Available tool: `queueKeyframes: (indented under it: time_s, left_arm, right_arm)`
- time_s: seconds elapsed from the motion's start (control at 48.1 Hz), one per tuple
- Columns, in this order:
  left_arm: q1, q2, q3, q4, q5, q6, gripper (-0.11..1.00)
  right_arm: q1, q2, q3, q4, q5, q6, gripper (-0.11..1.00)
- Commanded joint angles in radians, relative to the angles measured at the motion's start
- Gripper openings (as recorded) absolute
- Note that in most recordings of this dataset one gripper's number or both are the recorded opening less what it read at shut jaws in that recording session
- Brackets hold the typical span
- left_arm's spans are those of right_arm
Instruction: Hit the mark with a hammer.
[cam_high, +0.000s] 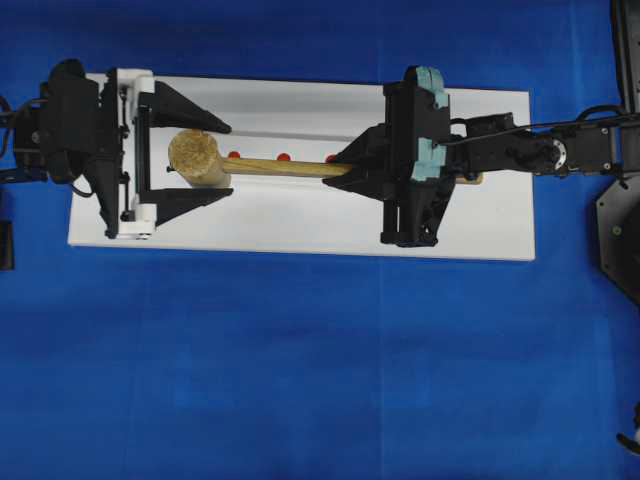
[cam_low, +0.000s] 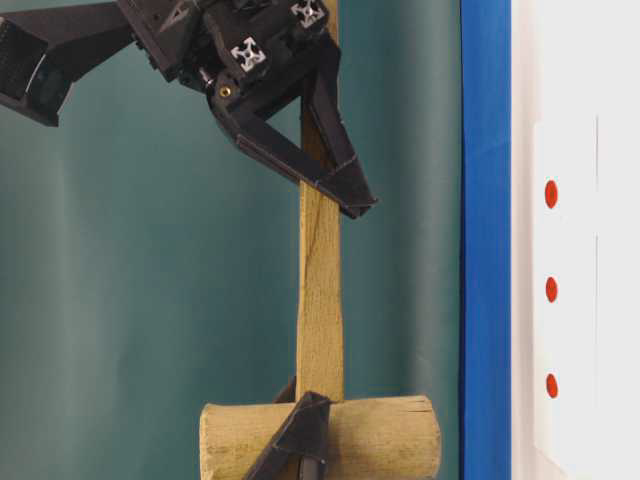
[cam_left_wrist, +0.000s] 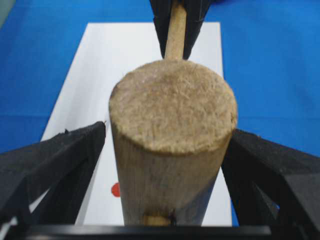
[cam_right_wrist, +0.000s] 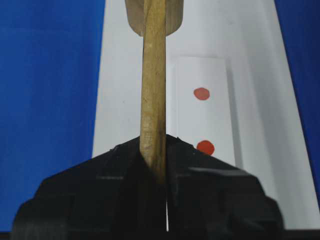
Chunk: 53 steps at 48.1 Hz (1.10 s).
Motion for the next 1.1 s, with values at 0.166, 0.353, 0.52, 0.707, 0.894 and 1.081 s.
queueKeyframes:
  time_s: [0.166, 0.353, 0.52, 0.707, 0.894, 1.081]
  left_arm:
    - [-0.003, -0.003, -0.025, -0.002, -0.002, -0.002, 0.90]
    - [-0.021, 0.009, -0.037, -0.002, 0.029, 0.000, 0.50]
    - [-0.028, 0.017, -0.048, -0.002, 0.069, -0.002, 0.45]
    - [-0.032, 0.017, -0.049, -0.002, 0.074, -0.002, 0.45]
    - [-0.032, 0.018, -0.049, -0.003, 0.087, -0.003, 0.45]
    - [-0.031, 0.018, -0.051, -0.003, 0.089, -0.018, 0.45]
  right_arm:
    - [0.002, -0.011, -0.034, -0.011, -0.003, -0.003, 0.02]
    - [0.002, -0.011, -0.035, -0.014, -0.003, -0.003, 0.02]
    - [0.002, -0.011, -0.037, -0.014, -0.003, -0.003, 0.02]
    - [0.002, -0.011, -0.040, -0.020, -0.003, -0.003, 0.02]
    - [0.002, -0.011, -0.040, -0.020, -0.008, -0.005, 0.02]
    - [0.002, -0.011, -0.040, -0.020, -0.006, -0.002, 0.10]
